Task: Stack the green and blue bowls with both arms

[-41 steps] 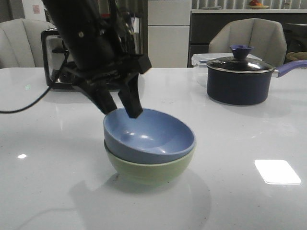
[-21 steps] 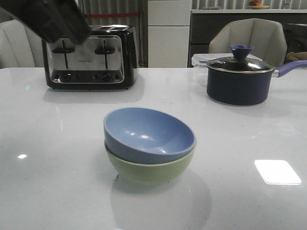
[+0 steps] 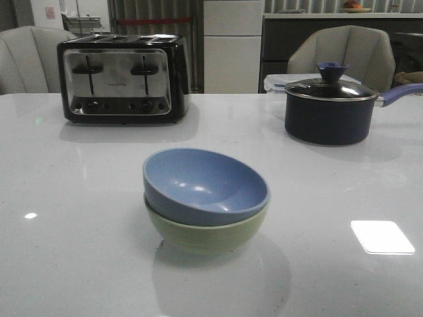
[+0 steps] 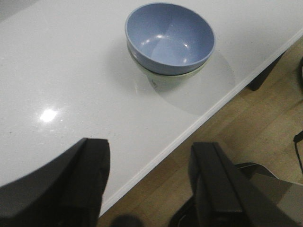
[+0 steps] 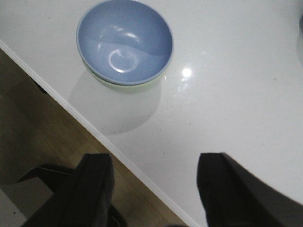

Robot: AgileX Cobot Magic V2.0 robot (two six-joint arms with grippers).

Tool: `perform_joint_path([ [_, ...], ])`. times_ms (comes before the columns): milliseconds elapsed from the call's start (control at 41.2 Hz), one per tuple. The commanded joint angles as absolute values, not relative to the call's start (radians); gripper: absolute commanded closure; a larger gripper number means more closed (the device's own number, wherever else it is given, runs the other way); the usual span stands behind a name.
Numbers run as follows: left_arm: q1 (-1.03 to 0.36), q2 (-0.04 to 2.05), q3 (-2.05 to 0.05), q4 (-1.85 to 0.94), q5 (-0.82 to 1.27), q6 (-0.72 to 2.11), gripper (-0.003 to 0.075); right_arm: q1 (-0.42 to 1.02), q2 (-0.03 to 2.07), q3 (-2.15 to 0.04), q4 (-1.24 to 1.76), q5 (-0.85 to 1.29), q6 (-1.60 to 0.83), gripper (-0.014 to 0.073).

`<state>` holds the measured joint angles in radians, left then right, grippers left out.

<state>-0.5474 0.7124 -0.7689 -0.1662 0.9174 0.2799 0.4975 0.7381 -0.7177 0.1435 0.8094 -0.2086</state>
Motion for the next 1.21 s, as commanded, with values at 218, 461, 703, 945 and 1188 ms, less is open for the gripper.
perform_joint_path([
  [218, -0.554, 0.579, -0.739, 0.010, 0.847, 0.067, 0.0286, 0.491, 0.698, -0.694, 0.086, 0.760, -0.083, 0.0095],
  [461, -0.554, 0.579, -0.738, 0.010, 0.833, 0.067, 0.0369, 0.491, 0.604, -0.648, 0.086, 0.687, -0.087, 0.0253],
  [703, -0.554, 0.579, -0.738, 0.010, 0.801, 0.067, 0.0601, 0.491, 0.599, -0.648, 0.086, 0.695, -0.087, 0.0537],
  [945, -0.554, 0.579, -0.738, 0.000, 0.800, 0.067, 0.0627, 0.491, 0.599, -0.648, 0.081, 0.709, -0.087, 0.0538],
  [1188, -0.554, 0.579, -0.738, 0.000, 0.800, 0.067, 0.0627, 0.491, 0.599, -0.648, 0.081, 0.709, -0.087, 0.0538],
])
